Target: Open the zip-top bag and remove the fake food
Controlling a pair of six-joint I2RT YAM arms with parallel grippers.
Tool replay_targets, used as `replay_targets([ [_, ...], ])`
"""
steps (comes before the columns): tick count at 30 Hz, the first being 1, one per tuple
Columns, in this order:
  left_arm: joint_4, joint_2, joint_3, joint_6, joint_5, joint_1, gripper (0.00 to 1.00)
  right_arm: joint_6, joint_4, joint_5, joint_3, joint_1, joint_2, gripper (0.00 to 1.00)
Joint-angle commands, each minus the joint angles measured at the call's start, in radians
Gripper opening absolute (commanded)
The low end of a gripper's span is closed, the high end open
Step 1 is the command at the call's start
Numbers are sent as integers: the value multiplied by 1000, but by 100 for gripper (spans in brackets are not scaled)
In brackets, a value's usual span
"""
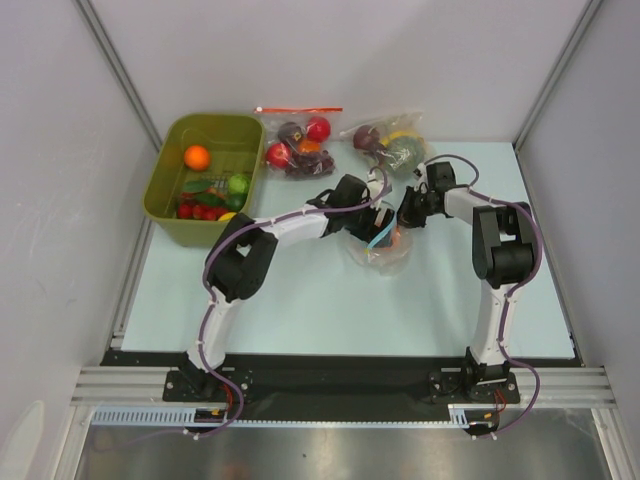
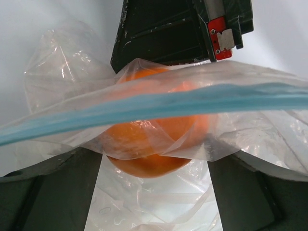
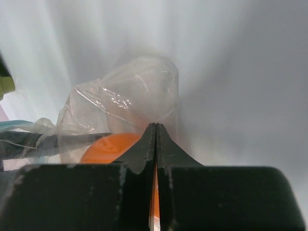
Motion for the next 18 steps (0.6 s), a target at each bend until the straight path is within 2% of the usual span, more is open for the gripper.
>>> replay_targets([
  [1,39,25,37,-12,-1,-10,90,7,-20,-50,16,23,-9,0],
  [11,25,42,32,5,2,-40,91,33,-21,-108,-37,46,-46,0],
  [13,19,43,29,8,-1,-43,78,30,-21,-101,-53,50,-60,0],
  [14,18,42,28,11,-7,-43,67,27,-21,-98,-65,50,-64,0],
  [15,16,39,23,10,-13,-43,49,24,-23,-89,-68,49,-67,0],
  [17,15,27,11,19,-20,-43,35,20,-31,-78,-77,44,-75,0],
  [18,15,16,0,24,-24,-43,16,21,-29,-70,-80,37,-78,0],
])
